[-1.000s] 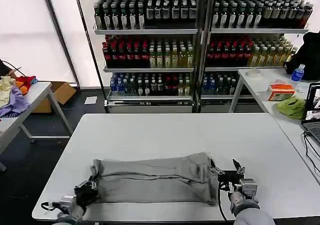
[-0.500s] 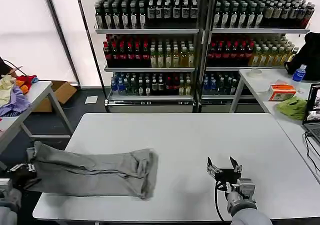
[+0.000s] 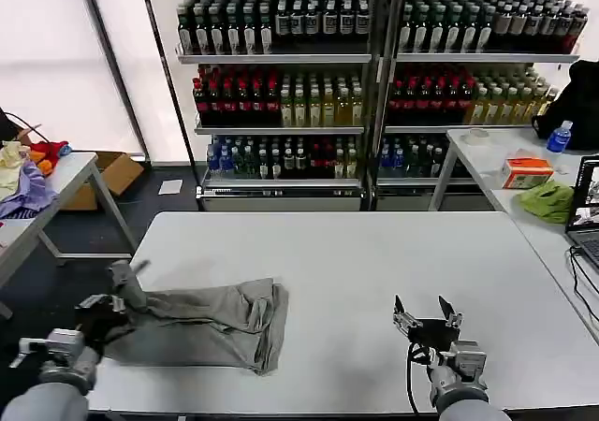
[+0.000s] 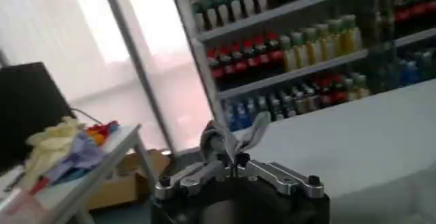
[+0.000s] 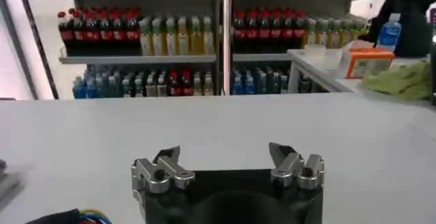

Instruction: Fold and organize the clothes.

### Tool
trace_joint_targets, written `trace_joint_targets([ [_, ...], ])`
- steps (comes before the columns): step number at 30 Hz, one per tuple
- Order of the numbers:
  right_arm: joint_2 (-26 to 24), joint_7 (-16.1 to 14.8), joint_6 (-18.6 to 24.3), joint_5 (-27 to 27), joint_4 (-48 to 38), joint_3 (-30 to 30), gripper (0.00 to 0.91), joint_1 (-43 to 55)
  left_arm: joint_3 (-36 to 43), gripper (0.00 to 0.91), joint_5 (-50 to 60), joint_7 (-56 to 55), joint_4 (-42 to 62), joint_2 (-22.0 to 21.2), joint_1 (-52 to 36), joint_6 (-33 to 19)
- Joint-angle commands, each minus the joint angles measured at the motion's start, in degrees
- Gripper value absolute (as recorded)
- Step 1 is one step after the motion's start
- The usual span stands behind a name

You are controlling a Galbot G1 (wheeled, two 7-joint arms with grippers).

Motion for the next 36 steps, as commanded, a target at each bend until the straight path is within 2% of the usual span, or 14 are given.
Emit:
trace_joint_targets([
  [1,0.81,-0.1,0.11,-1.59,1.82,0.67,0.907,-2.52,20.01,0.0,5.05,-0.57,-2.12,-6.94,-0.7,0.74],
  [15,3.13,-0.3,1.0,-3.6,1.94,0.22,0.907,-4.89,26.26,0.0,5.38,-1.19,0.51,-7.84,-3.32,2.15],
  [36,3.19,-0.75,1.58,-4.17,0.25,-2.57,0.907,-4.3,25.03,0.0,4.47,-2.06,3.19,-10.06,-6.52,2.93],
])
